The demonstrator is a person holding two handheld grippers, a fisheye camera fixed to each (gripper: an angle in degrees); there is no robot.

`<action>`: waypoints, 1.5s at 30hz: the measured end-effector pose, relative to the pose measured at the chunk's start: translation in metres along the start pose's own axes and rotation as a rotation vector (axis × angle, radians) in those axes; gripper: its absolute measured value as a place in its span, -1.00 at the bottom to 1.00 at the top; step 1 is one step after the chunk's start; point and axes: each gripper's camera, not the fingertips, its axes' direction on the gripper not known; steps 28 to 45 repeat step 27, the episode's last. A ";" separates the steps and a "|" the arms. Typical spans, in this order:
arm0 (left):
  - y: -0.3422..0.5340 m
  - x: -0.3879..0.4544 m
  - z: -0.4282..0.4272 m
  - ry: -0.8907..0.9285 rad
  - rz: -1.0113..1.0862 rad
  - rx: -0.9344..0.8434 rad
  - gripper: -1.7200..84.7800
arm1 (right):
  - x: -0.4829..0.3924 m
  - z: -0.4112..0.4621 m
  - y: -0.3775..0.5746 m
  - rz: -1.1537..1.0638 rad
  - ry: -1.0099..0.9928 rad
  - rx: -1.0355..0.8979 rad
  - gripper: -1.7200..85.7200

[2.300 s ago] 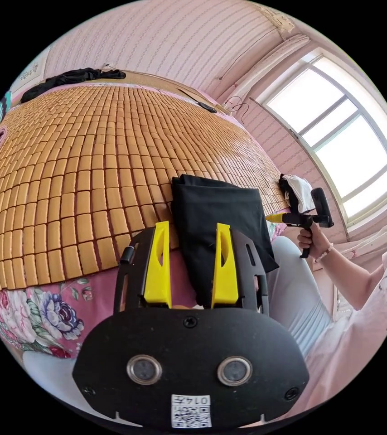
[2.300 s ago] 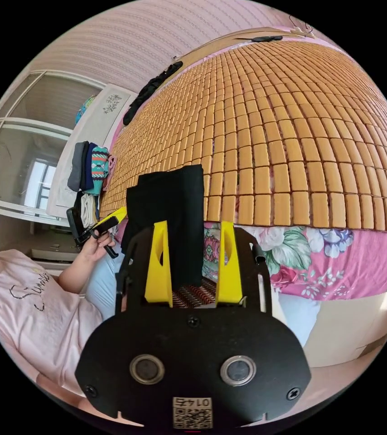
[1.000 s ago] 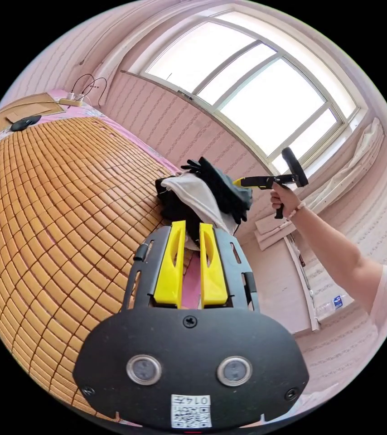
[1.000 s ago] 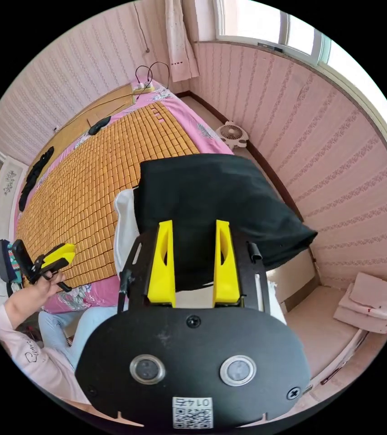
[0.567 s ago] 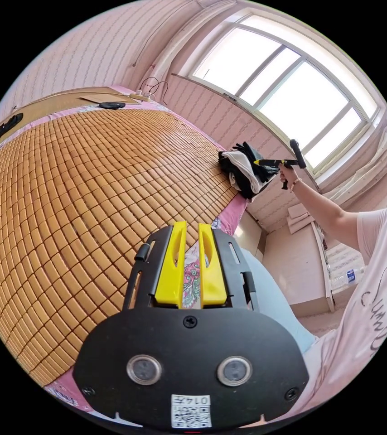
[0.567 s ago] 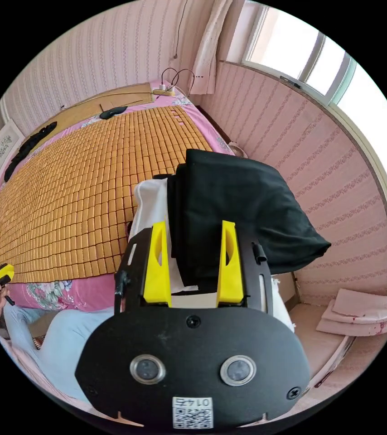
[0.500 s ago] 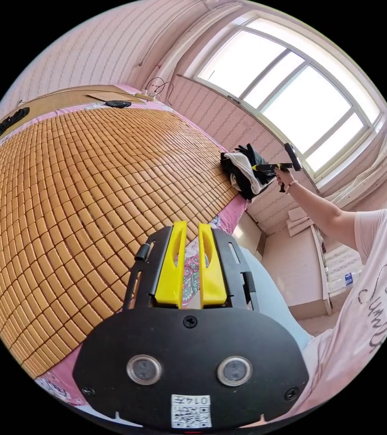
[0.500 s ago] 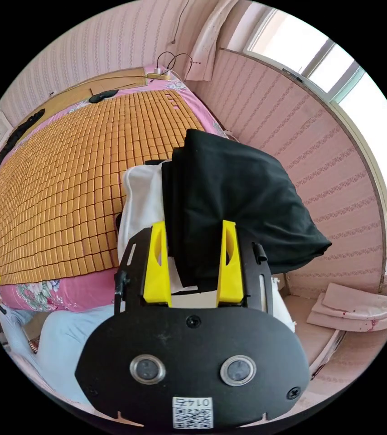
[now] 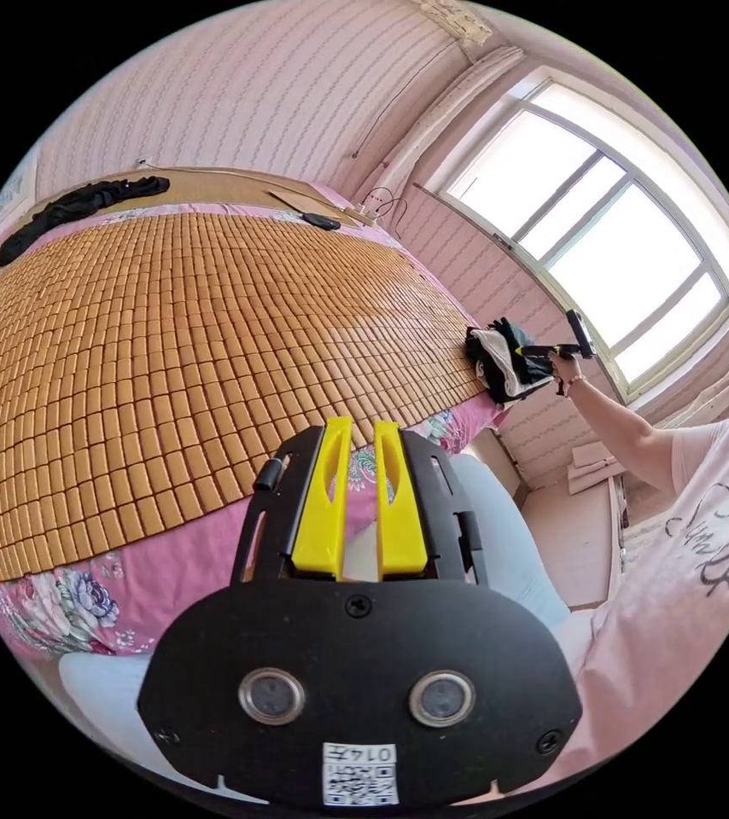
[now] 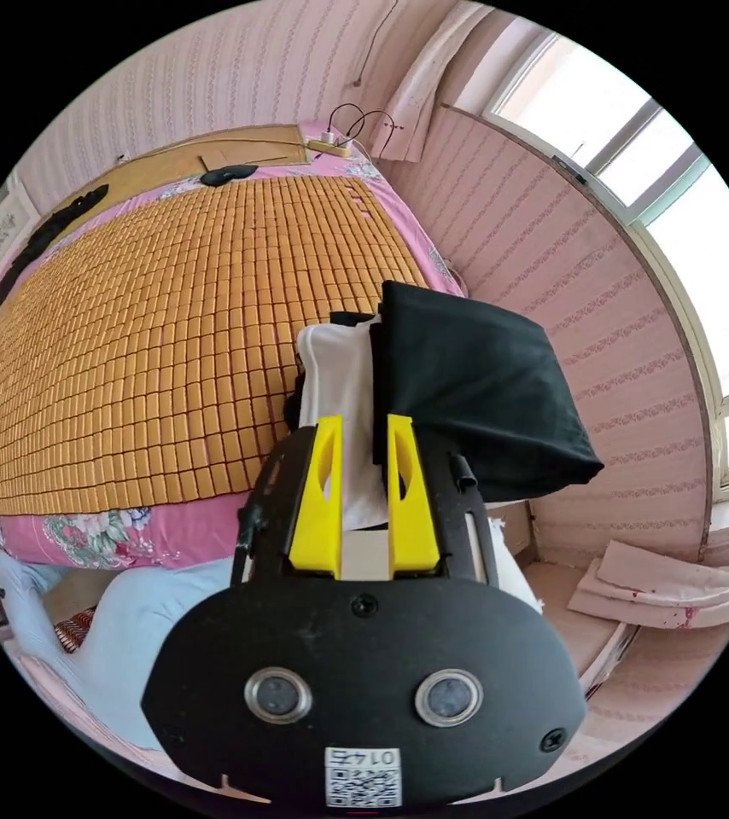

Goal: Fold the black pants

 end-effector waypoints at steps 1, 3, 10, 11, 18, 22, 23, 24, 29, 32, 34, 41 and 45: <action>0.010 -0.003 -0.024 -0.027 0.001 0.032 -0.84 | -0.016 -0.013 0.007 -0.006 0.004 0.025 -0.79; 0.026 -0.010 -0.062 -0.064 -0.015 0.070 -0.84 | -0.051 -0.030 0.018 -0.055 -0.066 0.046 -0.80; 0.131 -0.067 -0.252 -0.389 -0.161 0.324 -0.83 | -0.351 -0.084 0.053 -0.610 -0.453 0.029 -0.81; 0.144 -0.073 -0.270 -0.425 -0.182 0.347 -0.83 | -0.415 -0.101 0.063 -0.746 -0.482 0.057 -0.81; 0.308 -0.146 -0.455 -0.812 -0.532 0.486 -0.81 | -0.716 -0.224 0.138 -1.359 -0.698 0.187 -0.77; 0.371 -0.197 -0.526 -0.848 -0.705 0.570 -0.81 | -0.855 -0.289 0.177 -1.574 -0.734 0.216 -0.77; 0.378 -0.205 -0.533 -0.844 -0.726 0.579 -0.80 | -0.892 -0.302 0.187 -1.631 -0.706 0.199 -0.77; 0.388 -0.222 -0.547 -0.816 -0.774 0.597 -0.80 | -0.909 -0.309 0.192 -1.658 -0.698 0.193 -0.77; 0.396 -0.252 -0.579 -0.759 -0.793 0.679 -0.78 | -0.982 -0.340 0.215 -1.754 -0.663 0.243 -0.77; 0.396 -0.252 -0.579 -0.759 -0.793 0.679 -0.78 | -0.982 -0.340 0.215 -1.754 -0.663 0.243 -0.77; 0.396 -0.252 -0.579 -0.759 -0.793 0.679 -0.78 | -0.982 -0.340 0.215 -1.754 -0.663 0.243 -0.77; 0.396 -0.252 -0.579 -0.759 -0.793 0.679 -0.78 | -0.982 -0.340 0.215 -1.754 -0.663 0.243 -0.77; 0.396 -0.252 -0.579 -0.759 -0.793 0.679 -0.78 | -0.982 -0.340 0.215 -1.754 -0.663 0.243 -0.77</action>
